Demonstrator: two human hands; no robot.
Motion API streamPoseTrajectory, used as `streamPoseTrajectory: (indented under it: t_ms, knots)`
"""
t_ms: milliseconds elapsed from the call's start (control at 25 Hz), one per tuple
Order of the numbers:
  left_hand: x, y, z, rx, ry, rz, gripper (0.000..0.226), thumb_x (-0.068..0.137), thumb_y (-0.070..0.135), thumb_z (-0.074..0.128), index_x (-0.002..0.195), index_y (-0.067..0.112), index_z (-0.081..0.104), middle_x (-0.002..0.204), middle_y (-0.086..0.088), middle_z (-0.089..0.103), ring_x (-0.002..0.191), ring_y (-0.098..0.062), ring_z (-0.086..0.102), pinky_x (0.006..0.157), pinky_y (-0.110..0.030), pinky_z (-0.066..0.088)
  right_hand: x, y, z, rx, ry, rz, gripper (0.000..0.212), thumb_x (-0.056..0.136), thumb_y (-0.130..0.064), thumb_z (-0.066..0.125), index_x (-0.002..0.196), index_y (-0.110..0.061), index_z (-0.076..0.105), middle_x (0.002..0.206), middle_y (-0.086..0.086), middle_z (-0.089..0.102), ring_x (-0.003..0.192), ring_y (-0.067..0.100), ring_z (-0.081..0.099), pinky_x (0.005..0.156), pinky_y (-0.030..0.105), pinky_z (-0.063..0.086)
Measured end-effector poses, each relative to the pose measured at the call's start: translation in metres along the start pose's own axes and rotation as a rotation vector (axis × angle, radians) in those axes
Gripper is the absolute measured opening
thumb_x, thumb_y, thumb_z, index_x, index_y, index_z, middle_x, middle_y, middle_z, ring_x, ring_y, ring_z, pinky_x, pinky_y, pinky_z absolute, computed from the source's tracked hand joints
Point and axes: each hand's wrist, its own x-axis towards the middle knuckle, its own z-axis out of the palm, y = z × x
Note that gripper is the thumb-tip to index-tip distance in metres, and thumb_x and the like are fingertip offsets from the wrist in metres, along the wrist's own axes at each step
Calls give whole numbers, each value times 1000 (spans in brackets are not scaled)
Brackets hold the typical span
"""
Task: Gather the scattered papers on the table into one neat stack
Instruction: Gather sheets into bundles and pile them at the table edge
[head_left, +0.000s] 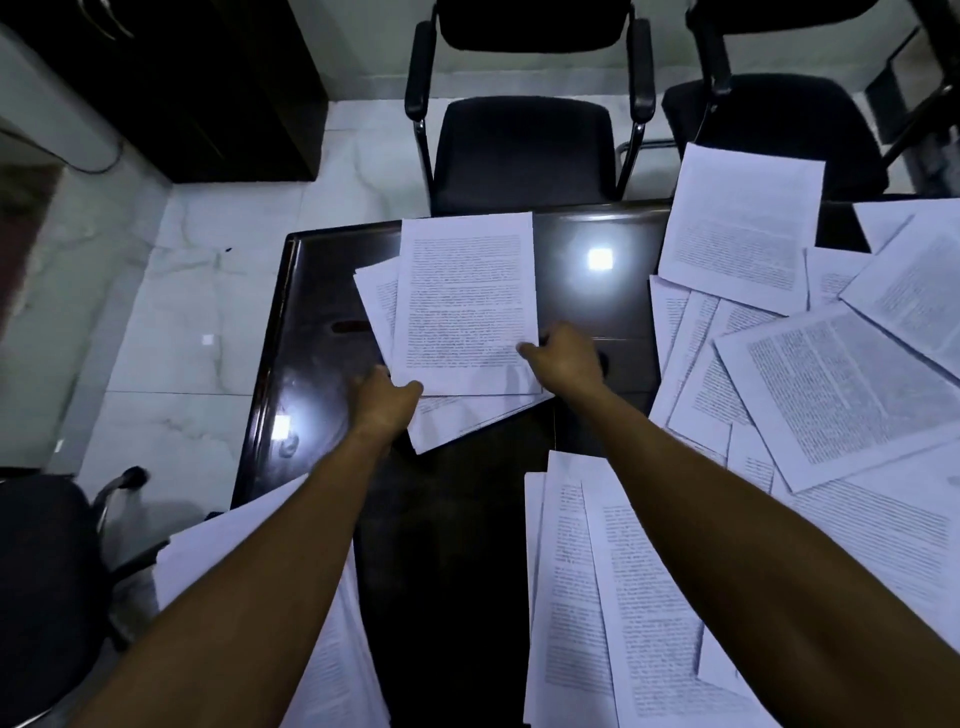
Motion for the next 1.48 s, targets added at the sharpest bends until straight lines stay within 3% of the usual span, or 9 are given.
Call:
streamPoseTrajectory:
  t_ms: [80, 240, 360, 520, 760, 960, 1120, 1400, 1480]
  knots:
    - [-8, -5, 11, 87, 10, 13, 47, 78, 32, 71, 115, 5, 58, 118, -15, 63, 107, -35, 63, 90, -44, 56, 2, -2, 7, -28, 0, 41, 48, 86, -55, 64, 106, -12, 65, 101, 0, 68, 90, 26, 68, 69, 36, 56]
    - [-30, -13, 25, 130, 20, 24, 33, 86, 29, 68, 107, 8, 54, 111, -11, 61, 96, -28, 62, 82, -36, 54, -4, 5, 13, -12, -82, 95, 30, 92, -30, 66, 115, -10, 70, 112, 4, 71, 96, 29, 68, 75, 36, 57]
    - [-34, -17, 22, -96, -68, -81, 25, 92, 23, 67, 105, 8, 51, 92, -1, 58, 76, -12, 55, 60, -26, 42, -20, 17, 10, 183, -144, 30, 32, 95, -16, 67, 127, -10, 67, 126, 7, 70, 106, 26, 68, 87, 36, 56]
    - [-41, -29, 3, -575, -303, -207, 52, 81, 36, 78, 111, -4, 63, 110, -18, 72, 97, -35, 71, 82, -41, 58, -60, 32, -13, 472, -166, -63, 40, 93, -6, 70, 132, -10, 65, 128, 2, 70, 113, 22, 68, 98, 36, 54]
    - [-96, -19, -24, -879, -544, -22, 30, 99, 11, 61, 128, 5, 64, 122, -14, 73, 111, -32, 70, 84, -43, 62, -149, 53, -55, 503, -374, -116, 42, 88, -8, 77, 128, -17, 68, 125, -5, 73, 111, 18, 71, 95, 34, 57]
    - [-147, -35, -3, -829, -703, 59, 40, 91, -10, 60, 130, -2, 62, 126, -18, 70, 115, -37, 68, 94, -46, 58, -221, 78, -58, 736, -168, -60, 40, 88, -13, 78, 127, -9, 68, 122, 5, 74, 109, 20, 73, 95, 37, 58]
    - [-187, -55, 36, -714, -742, 25, 44, 84, -19, 62, 127, -9, 62, 126, -24, 68, 118, -44, 64, 104, -57, 49, -265, 115, -46, 516, 64, 23, 40, 84, -23, 82, 121, -15, 71, 117, 3, 75, 97, 13, 74, 90, 37, 61]
    - [-236, -77, 96, -444, -699, 60, 29, 93, 2, 67, 120, 11, 70, 121, -11, 73, 104, -27, 71, 96, -43, 57, -316, 181, -39, 398, 171, 147, 44, 87, -23, 80, 129, -15, 67, 115, -3, 71, 100, 16, 67, 75, 19, 48]
    - [-242, -77, 110, -197, -546, 160, 25, 87, 17, 68, 109, 29, 75, 127, -2, 67, 106, -23, 67, 94, -40, 57, -323, 199, -40, 411, 216, 180, 43, 89, -21, 78, 130, -15, 66, 116, -1, 71, 100, 17, 66, 75, 20, 50]
